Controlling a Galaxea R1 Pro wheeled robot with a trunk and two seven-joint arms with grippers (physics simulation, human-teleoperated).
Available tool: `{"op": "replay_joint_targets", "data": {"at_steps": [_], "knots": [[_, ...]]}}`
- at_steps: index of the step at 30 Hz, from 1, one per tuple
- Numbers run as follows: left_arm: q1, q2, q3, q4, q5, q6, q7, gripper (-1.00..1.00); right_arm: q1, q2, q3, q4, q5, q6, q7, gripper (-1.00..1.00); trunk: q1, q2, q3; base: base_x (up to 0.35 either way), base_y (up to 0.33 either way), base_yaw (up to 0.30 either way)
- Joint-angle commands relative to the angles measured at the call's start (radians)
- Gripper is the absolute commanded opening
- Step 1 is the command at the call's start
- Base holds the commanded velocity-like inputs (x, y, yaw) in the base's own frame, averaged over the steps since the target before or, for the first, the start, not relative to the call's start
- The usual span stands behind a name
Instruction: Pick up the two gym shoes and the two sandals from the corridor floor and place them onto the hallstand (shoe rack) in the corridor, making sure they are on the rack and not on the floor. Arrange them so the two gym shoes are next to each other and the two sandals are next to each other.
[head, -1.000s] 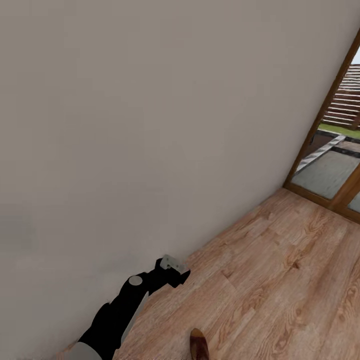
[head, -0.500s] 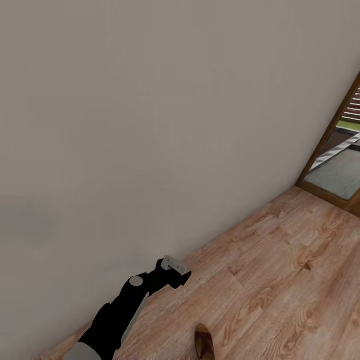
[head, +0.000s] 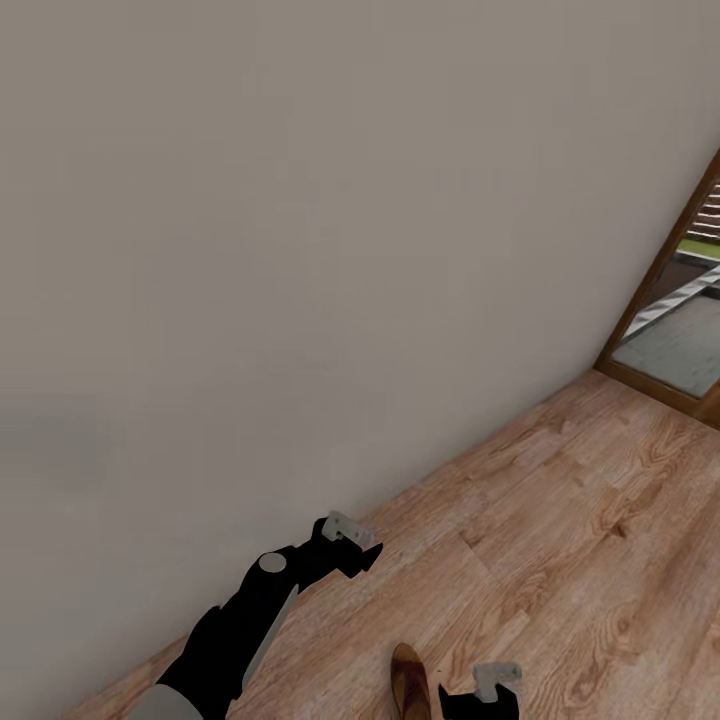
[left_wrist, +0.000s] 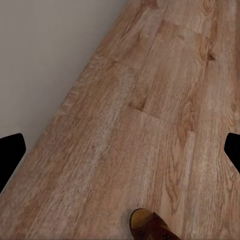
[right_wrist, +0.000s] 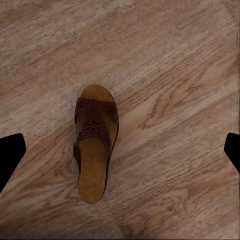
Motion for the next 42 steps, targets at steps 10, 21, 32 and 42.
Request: {"op": "replay_joint_targets", "data": {"at_steps": [10, 21, 32, 42], "knots": [[0.0, 0.0, 0.001, -0.001, -0.004, 0.006, -0.004, 1.0, -0.057, -0.002, -0.002, 0.006, -0.001, 0.002, 0.001, 1.0, 0.0, 0.0, -0.001, 0.0, 0.0, 0.0], [0.0, 0.0, 0.001, -0.001, -0.004, 0.006, -0.005, 1.0, -0.059, -0.002, -0.001, 0.012, -0.002, -0.065, 0.003, 1.0, 0.0, 0.0, -0.001, 0.0, 0.0, 0.0], [0.0, 0.0, 0.0, -0.001, -0.003, 0.005, -0.005, 1.0, -0.058, 0.0, 0.0, 0.042, -0.003, -0.104, 0.005, 1.0, 0.0, 0.0, -0.002, 0.0, 0.0, 0.0], [0.0, 0.0, -0.001, -0.002, -0.004, 0.005, -0.005, 1.0, -0.058, 0.0, 0.0, 0.077, -0.003, -0.105, 0.005, 1.0, 0.031, -0.056, -0.041, 0.0, 0.0, 0.019]]}}
